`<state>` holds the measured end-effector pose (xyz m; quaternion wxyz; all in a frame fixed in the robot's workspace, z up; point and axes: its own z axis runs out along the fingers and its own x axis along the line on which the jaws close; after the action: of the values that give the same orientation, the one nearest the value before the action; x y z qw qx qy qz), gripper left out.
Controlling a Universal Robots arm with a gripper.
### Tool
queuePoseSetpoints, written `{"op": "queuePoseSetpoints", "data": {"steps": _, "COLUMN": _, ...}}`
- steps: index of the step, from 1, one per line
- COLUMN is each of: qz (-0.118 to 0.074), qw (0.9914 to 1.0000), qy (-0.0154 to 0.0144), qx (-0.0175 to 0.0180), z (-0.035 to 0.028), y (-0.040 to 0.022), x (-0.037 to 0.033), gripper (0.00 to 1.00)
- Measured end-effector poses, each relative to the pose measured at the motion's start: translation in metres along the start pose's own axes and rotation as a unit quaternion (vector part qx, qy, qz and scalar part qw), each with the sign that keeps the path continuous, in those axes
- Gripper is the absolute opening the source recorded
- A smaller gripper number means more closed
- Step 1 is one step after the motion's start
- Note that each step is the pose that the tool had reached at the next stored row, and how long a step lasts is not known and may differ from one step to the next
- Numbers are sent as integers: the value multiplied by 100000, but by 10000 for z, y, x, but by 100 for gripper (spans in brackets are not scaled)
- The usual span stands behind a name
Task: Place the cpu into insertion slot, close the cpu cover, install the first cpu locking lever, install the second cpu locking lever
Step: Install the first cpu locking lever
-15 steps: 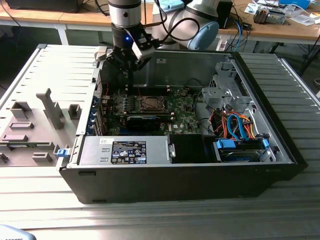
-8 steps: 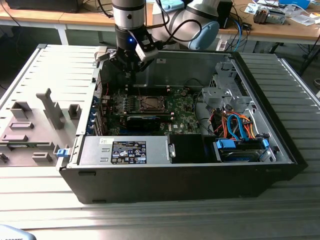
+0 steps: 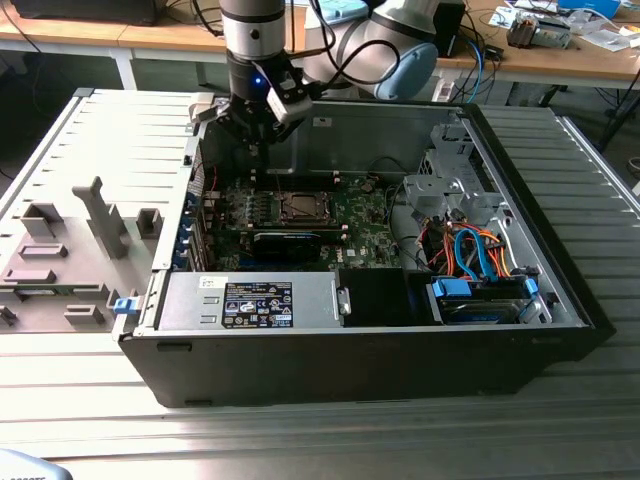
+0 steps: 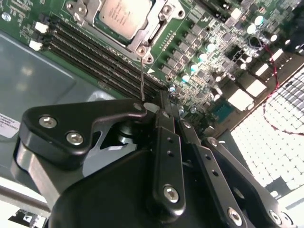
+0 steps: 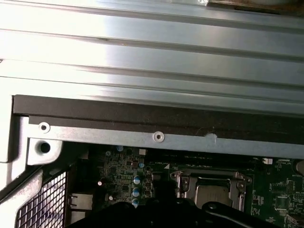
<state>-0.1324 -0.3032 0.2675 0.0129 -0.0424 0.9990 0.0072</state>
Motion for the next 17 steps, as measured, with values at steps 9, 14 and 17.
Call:
{"op": "queuePoseSetpoints", "data": {"steps": 9, "qz": -3, "qw": 100000, "qy": 8, "qx": 5, "z": 27, "y": -2, "x": -50, "gripper": 11}}
{"op": "queuePoseSetpoints", "data": {"steps": 14, "qz": -3, "qw": 100000, "qy": 6, "qx": -4, "z": 30, "y": -3, "x": -63, "gripper": 11}}
{"op": "queuePoseSetpoints", "data": {"steps": 17, "qz": -8, "qw": 100000, "qy": 13, "qx": -2, "z": 32, "y": -4, "x": -76, "gripper": 11}}
